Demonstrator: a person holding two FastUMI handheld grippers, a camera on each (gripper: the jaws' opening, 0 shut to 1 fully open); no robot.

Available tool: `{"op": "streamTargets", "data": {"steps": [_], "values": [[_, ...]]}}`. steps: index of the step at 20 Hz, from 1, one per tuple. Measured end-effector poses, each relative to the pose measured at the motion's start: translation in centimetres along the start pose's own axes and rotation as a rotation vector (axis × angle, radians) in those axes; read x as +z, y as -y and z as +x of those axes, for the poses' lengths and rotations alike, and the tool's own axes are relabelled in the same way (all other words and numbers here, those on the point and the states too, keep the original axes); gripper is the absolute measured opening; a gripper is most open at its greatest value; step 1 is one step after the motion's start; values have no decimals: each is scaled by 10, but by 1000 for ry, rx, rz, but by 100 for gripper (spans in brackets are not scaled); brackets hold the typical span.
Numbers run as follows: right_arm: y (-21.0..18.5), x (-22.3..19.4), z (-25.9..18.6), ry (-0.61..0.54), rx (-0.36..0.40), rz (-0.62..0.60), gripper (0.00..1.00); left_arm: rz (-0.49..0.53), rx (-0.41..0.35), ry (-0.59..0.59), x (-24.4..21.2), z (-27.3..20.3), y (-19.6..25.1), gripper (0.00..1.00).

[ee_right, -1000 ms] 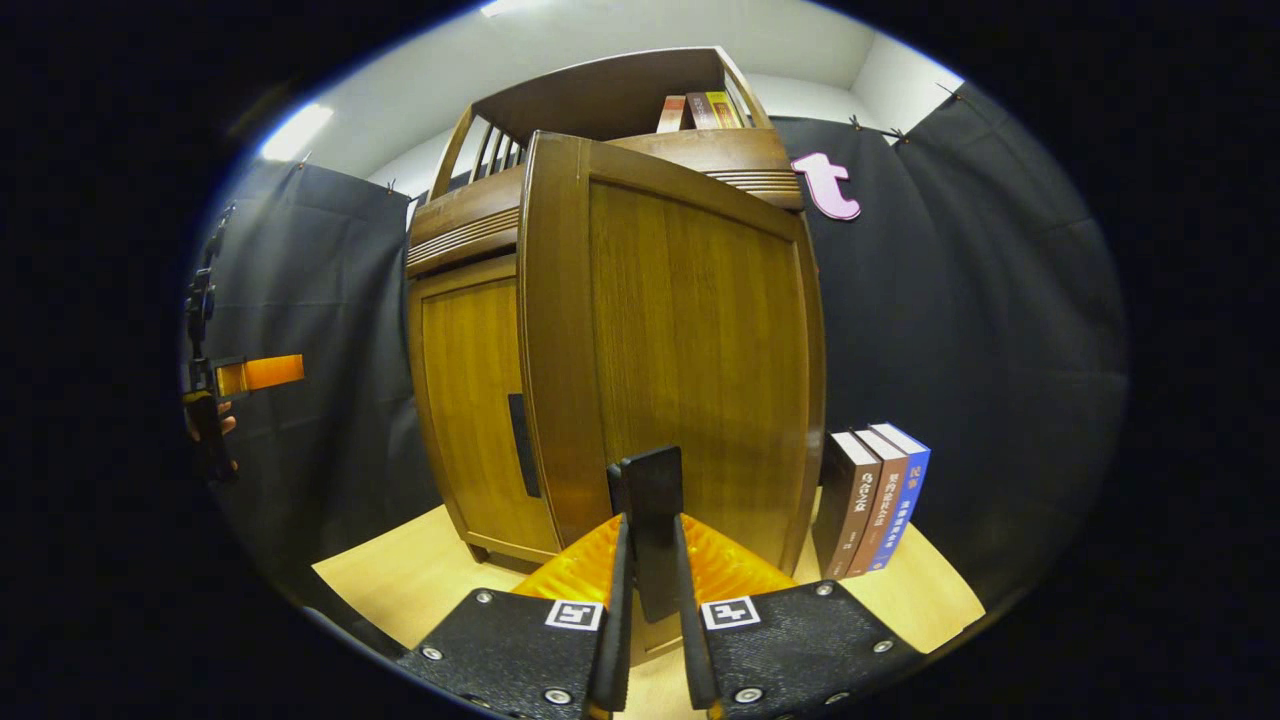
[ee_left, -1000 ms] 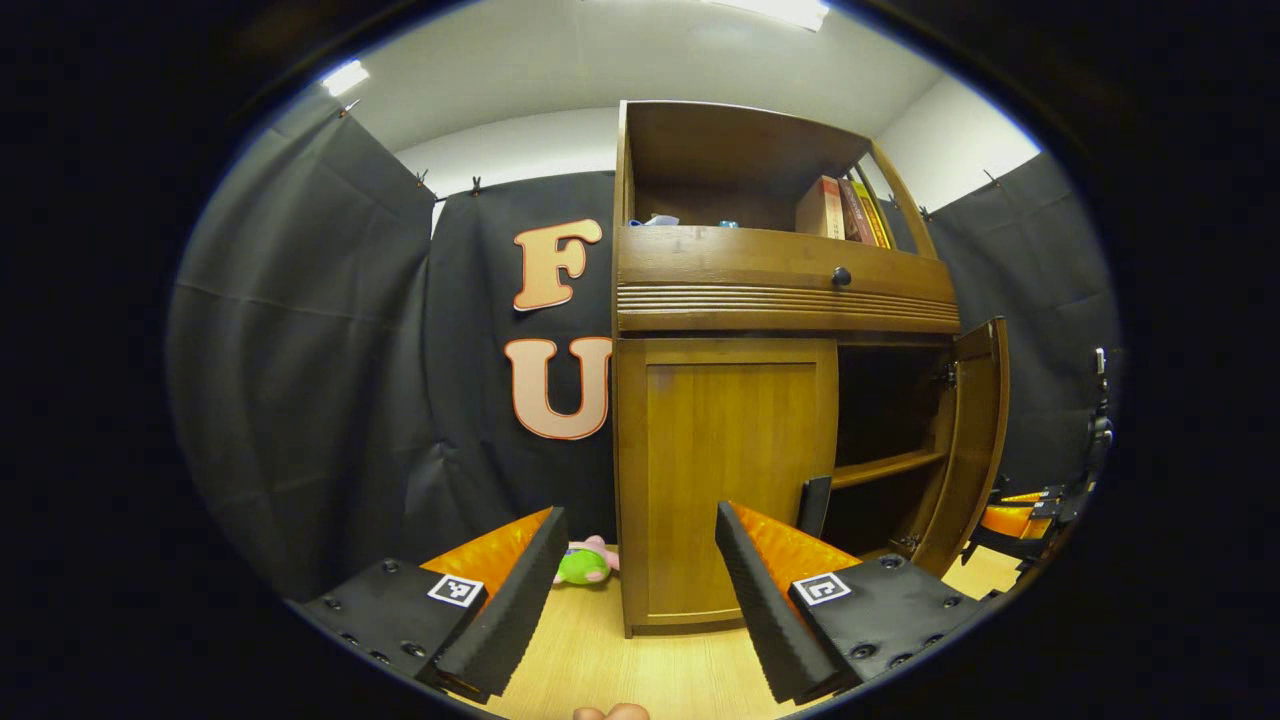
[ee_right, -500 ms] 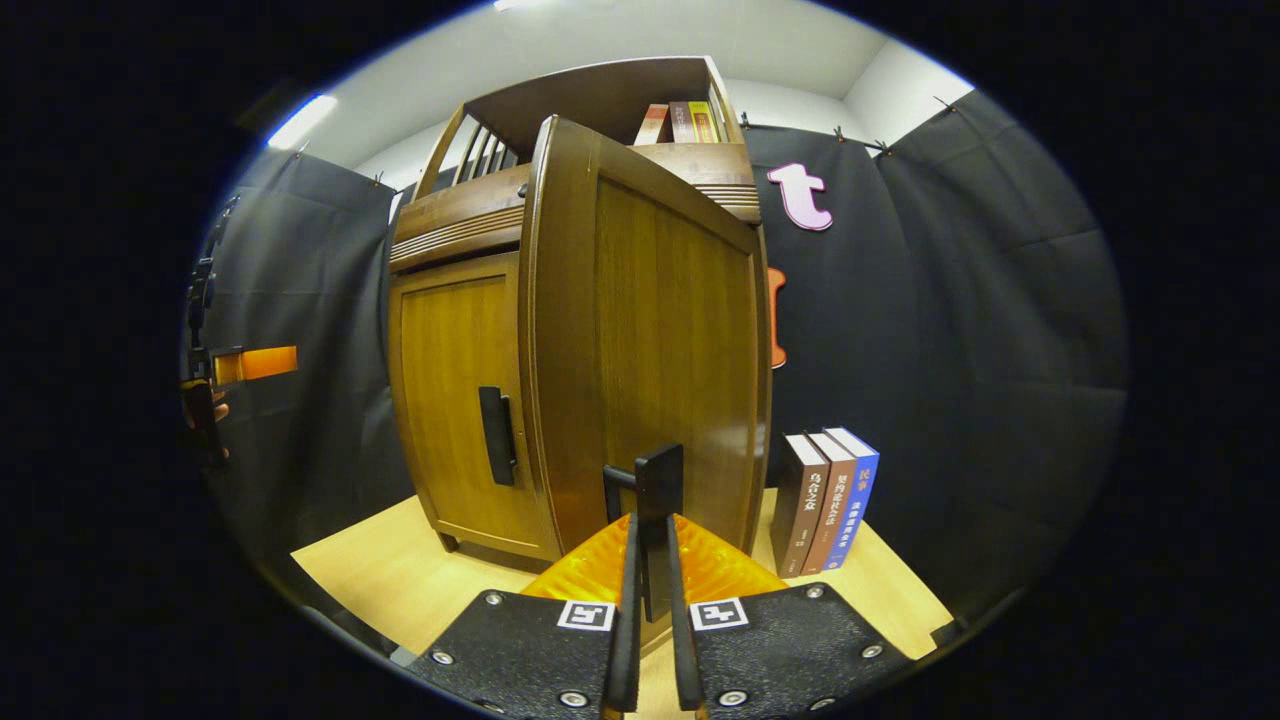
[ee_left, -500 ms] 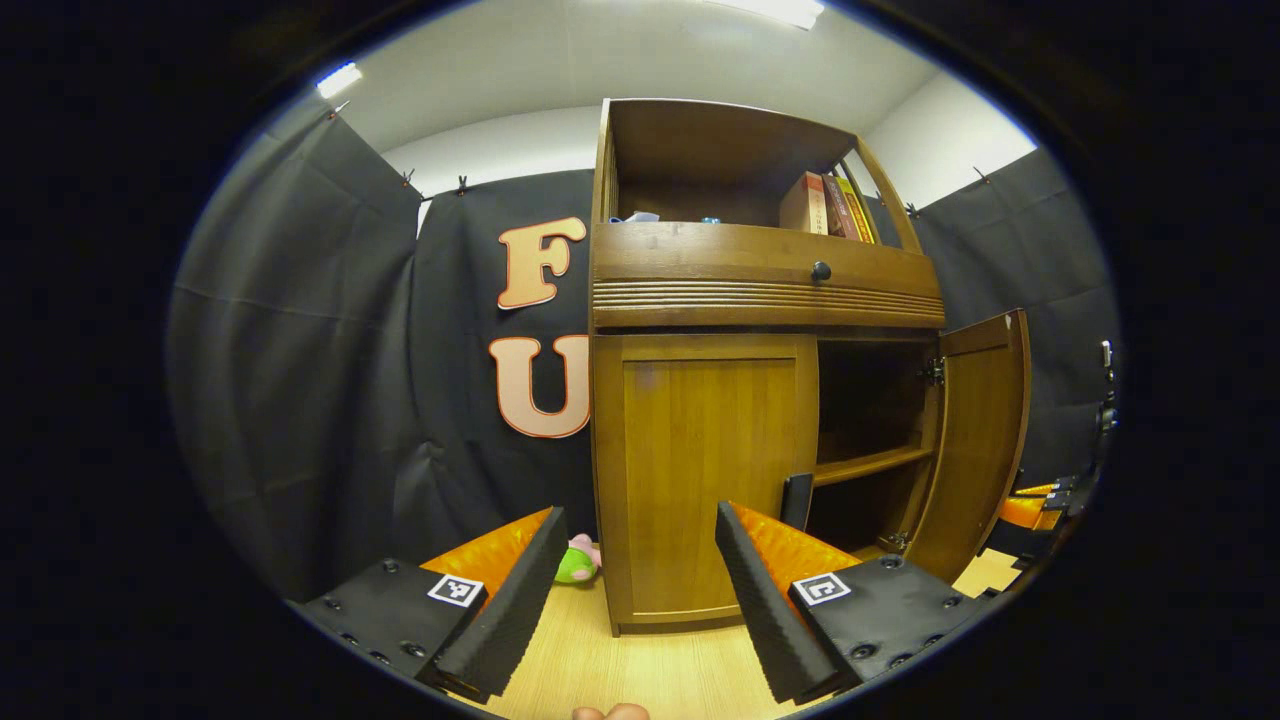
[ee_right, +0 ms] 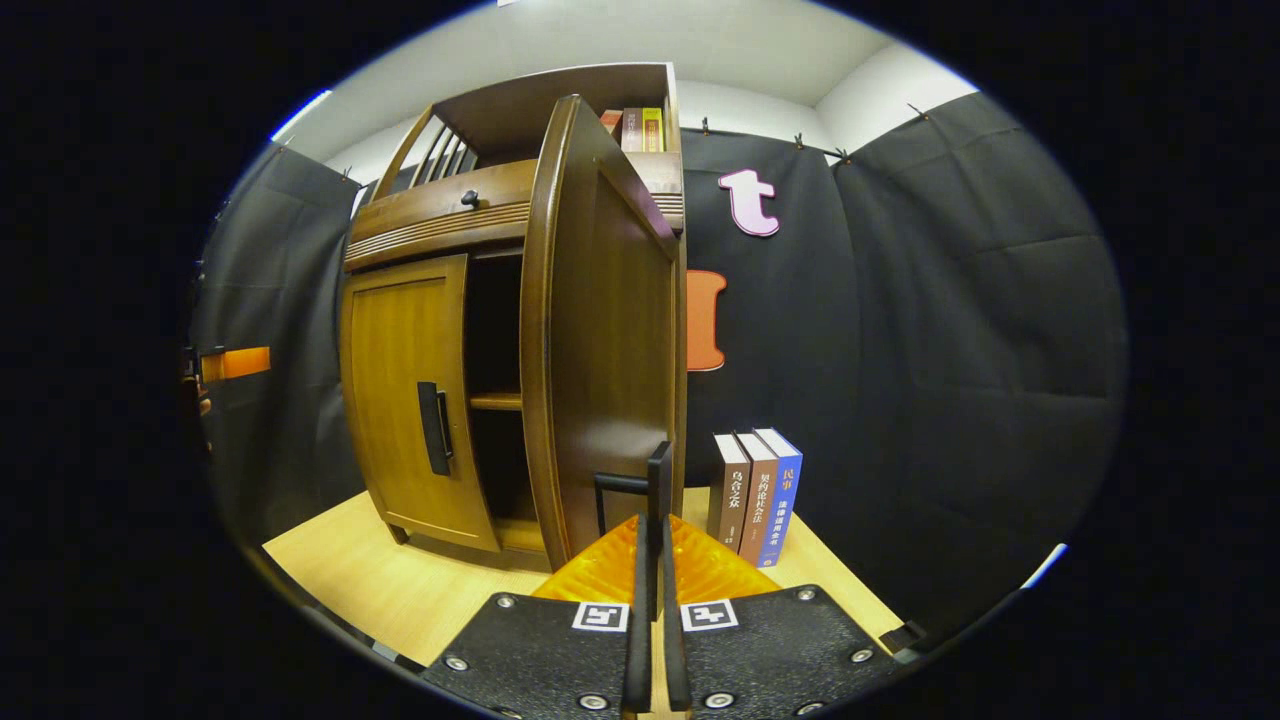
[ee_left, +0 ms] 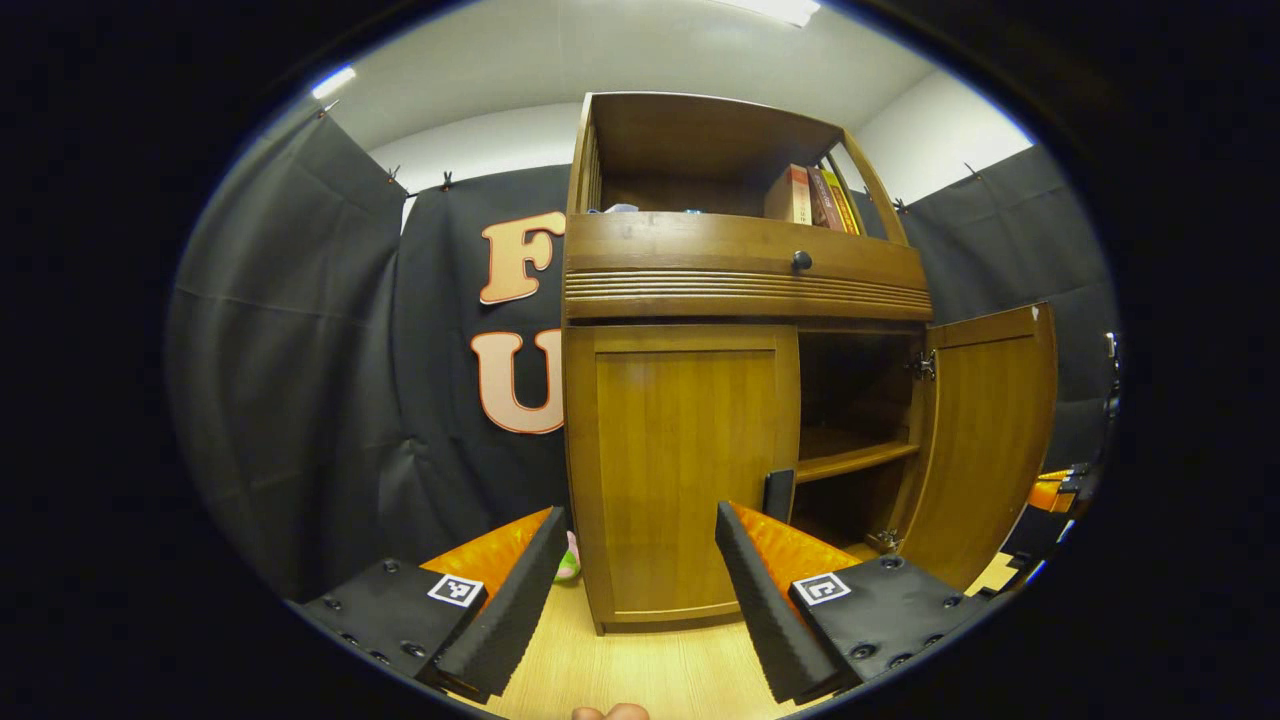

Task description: Open the right door of the double-door shoe cabinet with the right hand, and open the left door with the left hand.

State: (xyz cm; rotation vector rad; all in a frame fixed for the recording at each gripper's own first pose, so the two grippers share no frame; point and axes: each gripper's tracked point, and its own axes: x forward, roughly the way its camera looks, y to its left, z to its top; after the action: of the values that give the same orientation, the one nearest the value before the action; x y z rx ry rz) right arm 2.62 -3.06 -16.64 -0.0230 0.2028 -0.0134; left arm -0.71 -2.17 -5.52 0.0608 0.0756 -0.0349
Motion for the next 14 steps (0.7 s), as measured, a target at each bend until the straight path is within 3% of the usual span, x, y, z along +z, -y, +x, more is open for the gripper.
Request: {"op": "streamTargets", "data": {"steps": [10, 14], "values": [[42, -1, -2, 8, 31, -6, 5, -22, -14, 2, -4, 19, 22, 95], [64, -1, 4, 14, 4, 11, 5, -26, -28, -7, -9, 28, 37, 95]]}}
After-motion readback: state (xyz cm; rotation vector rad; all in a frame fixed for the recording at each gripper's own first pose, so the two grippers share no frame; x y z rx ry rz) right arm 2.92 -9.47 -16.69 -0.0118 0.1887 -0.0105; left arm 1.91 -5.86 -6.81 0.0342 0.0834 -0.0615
